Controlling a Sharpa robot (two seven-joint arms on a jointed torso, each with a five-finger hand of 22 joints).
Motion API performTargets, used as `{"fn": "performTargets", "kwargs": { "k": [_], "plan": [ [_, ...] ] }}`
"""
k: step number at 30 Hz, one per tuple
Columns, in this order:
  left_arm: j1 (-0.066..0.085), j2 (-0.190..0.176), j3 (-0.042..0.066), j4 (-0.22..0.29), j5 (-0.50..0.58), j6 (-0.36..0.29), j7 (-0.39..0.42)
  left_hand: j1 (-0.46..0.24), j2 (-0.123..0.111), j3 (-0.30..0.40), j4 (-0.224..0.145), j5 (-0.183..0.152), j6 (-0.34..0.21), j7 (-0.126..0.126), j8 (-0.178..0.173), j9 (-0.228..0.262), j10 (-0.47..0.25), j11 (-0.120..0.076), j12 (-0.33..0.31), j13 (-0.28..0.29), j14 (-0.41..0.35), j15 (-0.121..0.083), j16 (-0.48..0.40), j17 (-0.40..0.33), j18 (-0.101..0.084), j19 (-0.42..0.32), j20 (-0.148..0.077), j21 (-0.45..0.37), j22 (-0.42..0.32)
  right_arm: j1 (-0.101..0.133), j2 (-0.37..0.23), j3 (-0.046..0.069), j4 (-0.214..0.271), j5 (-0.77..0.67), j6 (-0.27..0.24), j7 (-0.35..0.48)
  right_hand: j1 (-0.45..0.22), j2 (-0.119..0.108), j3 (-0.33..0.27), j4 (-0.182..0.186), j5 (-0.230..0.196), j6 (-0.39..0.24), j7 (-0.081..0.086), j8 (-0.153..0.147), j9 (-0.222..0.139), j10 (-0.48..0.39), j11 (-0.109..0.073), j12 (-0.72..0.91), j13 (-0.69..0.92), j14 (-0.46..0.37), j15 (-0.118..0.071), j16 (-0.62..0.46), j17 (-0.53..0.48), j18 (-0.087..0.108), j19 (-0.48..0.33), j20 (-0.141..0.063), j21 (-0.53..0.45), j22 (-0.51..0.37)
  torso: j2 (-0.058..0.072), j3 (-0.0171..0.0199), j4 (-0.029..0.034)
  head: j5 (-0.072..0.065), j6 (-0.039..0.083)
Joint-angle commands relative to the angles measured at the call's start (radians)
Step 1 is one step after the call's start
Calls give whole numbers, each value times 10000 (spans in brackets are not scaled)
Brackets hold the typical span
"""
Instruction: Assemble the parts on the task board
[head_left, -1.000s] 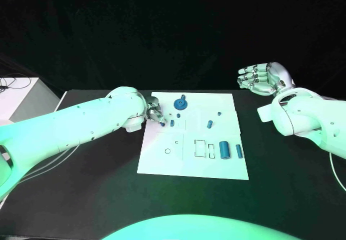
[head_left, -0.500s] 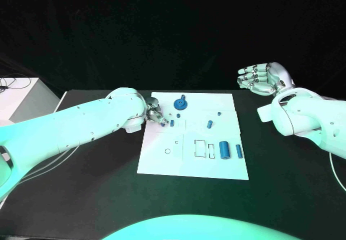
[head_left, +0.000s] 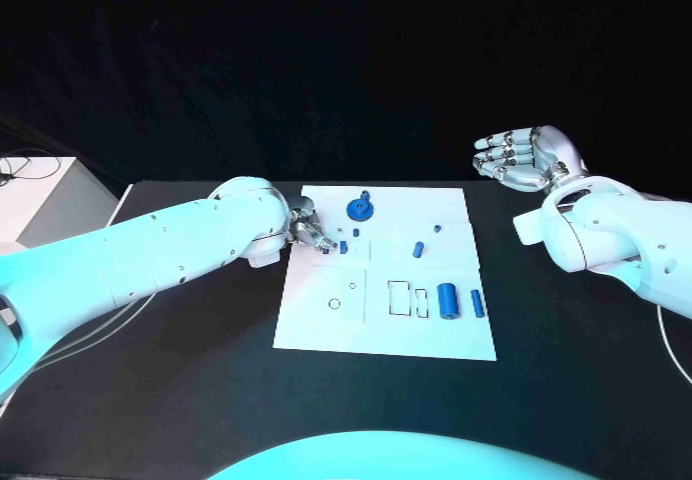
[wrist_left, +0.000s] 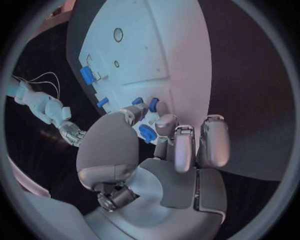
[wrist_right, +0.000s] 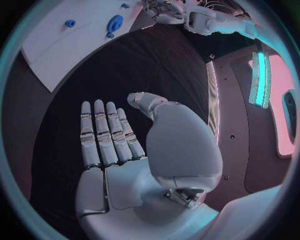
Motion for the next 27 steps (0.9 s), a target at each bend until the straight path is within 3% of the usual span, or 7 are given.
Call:
{"fn": "performTargets", "kwargs": {
  "k": [1,12,17,22,27],
  "plan": [
    [-47,-57,8,60,4,54,5,-41,-77,-341,211,11,5,90,-64,-22,-107,19,9,-39,926,2,12,2272,-43,-30,-26,-73,-1,-3,-2,5,4,-33,122,68,-98,-10,-61,-19,50,61,390,-73,-26,-14,62,-68,-11,11,94,-72,-45,101,-213,4,-24,-106,-2,-4,-2,-14,15],
    [-117,-225,63,309,44,-196,15,-115,-31,-699,337,26,-10,105,-80,-28,-139,36,-11,-71,921,15,2,2257,-35,-57,-15,-99,-34,-18,-10,5,5,-81,78,92,-101,-14,-77,-44,54,32,409,-112,-47,-59,82,-80,-15,-1,115,-124,-92,101,-359,24,-15,-198,-1,-9,3,-45,32],
    [-181,-330,193,474,112,-436,38,-140,-6,-760,341,30,-10,106,-82,-30,-148,37,-20,-88,917,17,-5,2244,-32,-62,-14,-104,-42,-27,-19,5,18,-121,81,114,-105,-14,-87,-51,53,18,420,-129,-56,-86,92,-84,-17,-12,125,-147,-111,99,-476,32,-18,-241,-14,-3,13,-43,32],
    [-304,-456,474,688,603,-841,117,-161,27,-802,344,36,-10,105,-84,-31,-173,37,-50,-148,907,17,-23,2214,-21,-95,-13,-130,-88,-37,-17,4,23,-139,92,131,-106,-12,-90,-54,53,12,424,-135,-60,-95,96,-85,-17,-16,127,-156,-118,98,-522,34,-19,-257,-7,0,8,-52,71],
    [-405,-624,827,906,1009,-1197,149,-8,215,-1054,325,95,-263,191,-137,-18,-544,115,-354,-660,767,83,-258,1824,82,-429,25,-393,-524,-50,-25,4,35,-180,114,154,-101,-4,-89,-60,54,5,427,-144,-64,-110,101,-86,-17,-24,134,-169,-129,96,-568,38,-20,-277,-10,6,-1,-50,98]
  ]
}}
